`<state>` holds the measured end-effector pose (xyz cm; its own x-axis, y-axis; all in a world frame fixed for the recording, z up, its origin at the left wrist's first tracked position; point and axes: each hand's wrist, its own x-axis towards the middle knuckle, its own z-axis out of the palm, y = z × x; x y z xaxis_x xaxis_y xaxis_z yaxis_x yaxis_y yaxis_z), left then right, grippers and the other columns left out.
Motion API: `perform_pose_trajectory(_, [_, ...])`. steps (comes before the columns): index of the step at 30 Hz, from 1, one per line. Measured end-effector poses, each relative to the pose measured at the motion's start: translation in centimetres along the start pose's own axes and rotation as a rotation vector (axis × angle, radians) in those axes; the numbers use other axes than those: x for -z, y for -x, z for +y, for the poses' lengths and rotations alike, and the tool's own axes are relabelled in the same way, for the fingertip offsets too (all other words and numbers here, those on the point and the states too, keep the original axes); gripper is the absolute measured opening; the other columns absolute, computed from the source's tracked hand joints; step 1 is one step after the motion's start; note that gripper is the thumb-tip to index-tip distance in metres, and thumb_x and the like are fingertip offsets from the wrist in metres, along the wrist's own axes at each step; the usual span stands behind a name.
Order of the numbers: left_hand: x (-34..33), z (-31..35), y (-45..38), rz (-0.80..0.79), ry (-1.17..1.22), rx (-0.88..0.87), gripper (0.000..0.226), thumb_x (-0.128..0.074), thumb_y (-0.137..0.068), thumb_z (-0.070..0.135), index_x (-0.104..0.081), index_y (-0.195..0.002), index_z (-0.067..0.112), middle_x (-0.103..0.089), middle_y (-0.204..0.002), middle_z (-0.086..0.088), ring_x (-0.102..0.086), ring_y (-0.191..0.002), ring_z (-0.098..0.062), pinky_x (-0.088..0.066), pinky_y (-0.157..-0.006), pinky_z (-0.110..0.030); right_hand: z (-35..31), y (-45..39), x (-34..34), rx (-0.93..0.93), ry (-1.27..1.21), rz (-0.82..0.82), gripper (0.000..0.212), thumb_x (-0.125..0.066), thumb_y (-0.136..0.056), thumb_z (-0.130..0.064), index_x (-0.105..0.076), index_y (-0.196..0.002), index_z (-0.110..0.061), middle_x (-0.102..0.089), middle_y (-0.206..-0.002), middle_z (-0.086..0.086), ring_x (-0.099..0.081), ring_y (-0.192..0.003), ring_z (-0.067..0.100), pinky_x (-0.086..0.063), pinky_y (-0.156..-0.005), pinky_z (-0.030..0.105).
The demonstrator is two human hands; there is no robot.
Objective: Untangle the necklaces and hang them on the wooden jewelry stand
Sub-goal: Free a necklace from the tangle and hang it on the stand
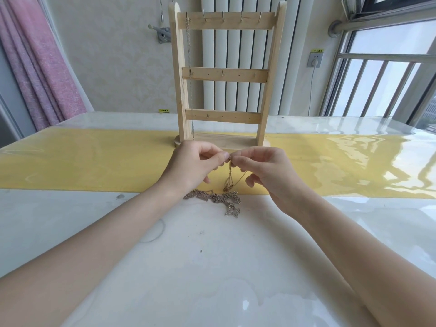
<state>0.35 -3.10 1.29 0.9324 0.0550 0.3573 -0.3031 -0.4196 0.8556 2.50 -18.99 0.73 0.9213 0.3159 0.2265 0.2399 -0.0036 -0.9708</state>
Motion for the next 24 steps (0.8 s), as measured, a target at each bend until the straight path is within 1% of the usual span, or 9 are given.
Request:
perform_pose_trajectory(2, [-0.1, 0.1, 0.0, 0.003, -0.020, -0.028, 0.015, -0.068, -0.085, 0.014, -0.068, -0.072, 0.022, -0.061, -0.063, 0.009, -0.052, -0.055, 0.002, -0.042, -0.042, -0.016, -0.1, 0.1, 0.0, 0.013, 0.008, 0.012, 0.011, -0.065, -0.086, -0.002, -0.069, -0.076, -0.006, -0.065, -0.067, -0.002, -0.052, -0.057, 0.003, -0.039, -0.047, 0.019])
perform_pose_trajectory(7, [0.0, 0.2, 0.2, -0.006, -0.039, -0.057, 0.016, -0.069, -0.083, 0.012, -0.067, -0.072, 0.023, -0.067, -0.074, 0.000, -0.054, -0.061, 0.000, -0.043, -0.042, -0.016, -0.1, 0.0, -0.3, 0.054, 0.074, 0.028, 0.018, -0.065, -0.086, -0.002, -0.064, -0.070, -0.010, -0.057, -0.063, -0.004, -0.046, -0.056, 0.008, -0.040, -0.049, 0.019])
perform_pose_trajectory(11, [-0.1, 0.7, 0.4, -0.051, 0.026, -0.035, 0.016, -0.069, -0.082, 0.007, -0.067, -0.073, 0.019, -0.065, -0.071, 0.004, -0.054, -0.059, 0.001, -0.043, -0.043, -0.016, -0.2, 0.1, -0.4, 0.068, 0.135, 0.038, 0.022, -0.059, -0.087, -0.002, -0.059, -0.068, -0.011, -0.051, -0.057, -0.009, -0.043, -0.049, 0.003, -0.037, -0.050, 0.012])
perform_pose_trajectory(13, [-0.1, 0.9, 0.5, -0.064, 0.089, 0.007, 0.014, -0.068, -0.083, 0.005, -0.067, -0.074, 0.016, -0.065, -0.072, 0.004, -0.055, -0.058, 0.003, -0.044, -0.043, -0.016, -0.3, 0.1, -0.5, 0.076, 0.146, 0.036, 0.022, -0.057, -0.087, -0.002, -0.058, -0.067, -0.012, -0.050, -0.058, -0.009, -0.042, -0.050, 0.004, -0.036, -0.050, 0.011])
perform_pose_trajectory(15, [-0.1, 1.0, 0.5, -0.066, 0.148, 0.073, 0.013, -0.067, -0.083, 0.005, -0.067, -0.077, 0.016, -0.064, -0.075, 0.004, -0.056, -0.060, 0.005, -0.044, -0.045, -0.016, -0.3, 0.1, -0.4, 0.083, 0.141, 0.033, 0.022, -0.056, -0.087, -0.003, -0.058, -0.068, -0.013, -0.051, -0.061, -0.007, -0.042, -0.055, 0.009, -0.037, -0.054, 0.014])
perform_pose_trajectory(17, [0.0, 1.1, 0.6, -0.053, 0.209, 0.145, 0.011, -0.066, -0.085, 0.007, -0.066, -0.079, 0.016, -0.062, -0.075, 0.004, -0.055, -0.059, 0.004, -0.045, -0.046, -0.016, -0.2, 0.0, -0.2, 0.077, 0.109, 0.038, 0.022, -0.057, -0.088, -0.004, -0.059, -0.068, -0.014, -0.052, -0.063, -0.006, -0.042, -0.061, 0.014, -0.038, -0.060, 0.022])
perform_pose_trajectory(20, [0.2, 1.2, 0.6, -0.031, 0.236, 0.156, 0.008, -0.065, -0.086, 0.009, -0.066, -0.081, 0.016, -0.061, -0.074, 0.005, -0.055, -0.059, 0.002, -0.045, -0.046, -0.016, -0.1, -0.2, 0.0, 0.049, 0.037, 0.056, 0.023, -0.058, -0.087, -0.006, -0.060, -0.067, -0.016, -0.052, -0.063, -0.009, -0.043, -0.067, 0.016, -0.037, -0.068, 0.031])
perform_pose_trajectory(22, [0.1, 1.4, 0.6, -0.043, 0.234, 0.138, 0.005, -0.066, -0.086, 0.011, -0.067, -0.083, 0.015, -0.064, -0.074, 0.004, -0.057, -0.062, 0.001, -0.046, -0.047, -0.017, -0.1, -0.2, 0.1, 0.055, 0.044, 0.054, 0.023, -0.057, -0.088, -0.006, -0.060, -0.068, -0.016, -0.053, -0.063, -0.010, -0.042, -0.068, 0.018, -0.037, -0.068, 0.032])
perform_pose_trajectory(24, [0.0, 1.5, 0.6, -0.068, 0.220, 0.133, 0.002, -0.066, -0.085, 0.013, -0.068, -0.085, 0.013, -0.067, -0.076, 0.002, -0.060, -0.064, 0.001, -0.047, -0.048, -0.017, -0.1, -0.1, 0.0, 0.072, 0.077, 0.030, 0.021, -0.057, -0.089, -0.007, -0.060, -0.070, -0.014, -0.055, -0.066, -0.006, -0.043, -0.069, 0.019, -0.037, -0.065, 0.030])
